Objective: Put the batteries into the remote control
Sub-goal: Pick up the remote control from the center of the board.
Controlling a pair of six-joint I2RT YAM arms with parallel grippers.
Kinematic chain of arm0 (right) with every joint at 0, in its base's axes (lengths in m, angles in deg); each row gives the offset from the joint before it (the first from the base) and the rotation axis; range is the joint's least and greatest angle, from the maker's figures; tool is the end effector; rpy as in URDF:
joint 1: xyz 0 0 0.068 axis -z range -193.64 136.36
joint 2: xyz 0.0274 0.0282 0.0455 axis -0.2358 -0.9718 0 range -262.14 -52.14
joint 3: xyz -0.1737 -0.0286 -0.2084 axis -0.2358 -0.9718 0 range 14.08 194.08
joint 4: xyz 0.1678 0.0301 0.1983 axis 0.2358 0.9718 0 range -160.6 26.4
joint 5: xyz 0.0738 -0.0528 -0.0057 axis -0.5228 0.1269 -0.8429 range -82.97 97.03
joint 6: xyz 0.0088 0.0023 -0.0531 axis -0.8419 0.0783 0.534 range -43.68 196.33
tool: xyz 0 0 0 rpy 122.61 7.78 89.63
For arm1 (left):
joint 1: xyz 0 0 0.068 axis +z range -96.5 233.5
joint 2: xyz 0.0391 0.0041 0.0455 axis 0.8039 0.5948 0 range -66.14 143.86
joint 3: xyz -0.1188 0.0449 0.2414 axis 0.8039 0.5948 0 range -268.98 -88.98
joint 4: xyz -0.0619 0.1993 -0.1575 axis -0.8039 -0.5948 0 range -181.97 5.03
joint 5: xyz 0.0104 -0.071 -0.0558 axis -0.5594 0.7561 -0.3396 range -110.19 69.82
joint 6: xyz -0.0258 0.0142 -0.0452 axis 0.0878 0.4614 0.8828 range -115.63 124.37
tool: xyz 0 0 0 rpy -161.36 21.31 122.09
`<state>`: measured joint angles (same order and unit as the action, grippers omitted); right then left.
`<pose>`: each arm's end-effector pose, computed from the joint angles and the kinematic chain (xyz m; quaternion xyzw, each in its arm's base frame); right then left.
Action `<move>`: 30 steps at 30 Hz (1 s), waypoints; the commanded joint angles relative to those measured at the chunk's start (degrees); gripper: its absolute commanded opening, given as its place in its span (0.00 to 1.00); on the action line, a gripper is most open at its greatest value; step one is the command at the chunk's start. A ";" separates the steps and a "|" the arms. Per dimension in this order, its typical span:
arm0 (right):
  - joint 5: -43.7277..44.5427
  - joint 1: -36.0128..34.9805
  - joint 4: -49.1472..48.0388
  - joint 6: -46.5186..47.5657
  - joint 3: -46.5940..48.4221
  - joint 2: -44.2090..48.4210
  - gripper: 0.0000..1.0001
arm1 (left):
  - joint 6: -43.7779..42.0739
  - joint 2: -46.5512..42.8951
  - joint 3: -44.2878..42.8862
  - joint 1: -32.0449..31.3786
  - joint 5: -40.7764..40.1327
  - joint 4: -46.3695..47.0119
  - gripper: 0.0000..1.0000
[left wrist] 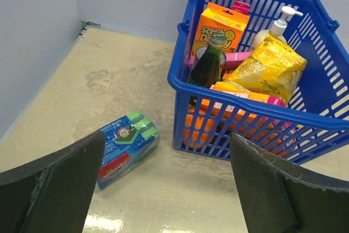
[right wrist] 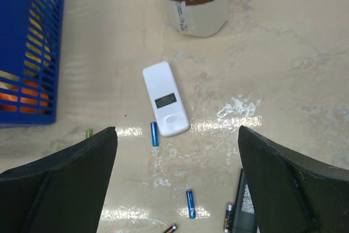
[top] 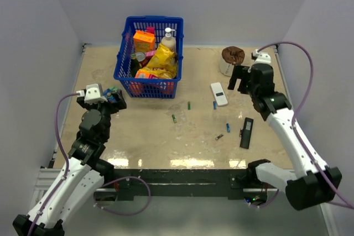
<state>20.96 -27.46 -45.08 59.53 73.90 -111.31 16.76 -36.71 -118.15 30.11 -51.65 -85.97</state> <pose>0.2230 0.0460 0.3573 0.0869 0.8346 0.0425 0.5423 0.1356 -0.0384 0.2998 -0.1227 0.7030 -0.0223 0.7001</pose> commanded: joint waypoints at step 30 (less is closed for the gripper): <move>-10.42 -0.06 -2.40 10.73 17.09 -50.85 0.85 | -1.22 0.19 -1.24 -0.24 2.11 1.70 1.00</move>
<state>11.74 -27.46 -46.92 67.99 87.84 -160.49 16.67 -36.06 -118.15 30.11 -49.75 -86.14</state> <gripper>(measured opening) 0.851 0.997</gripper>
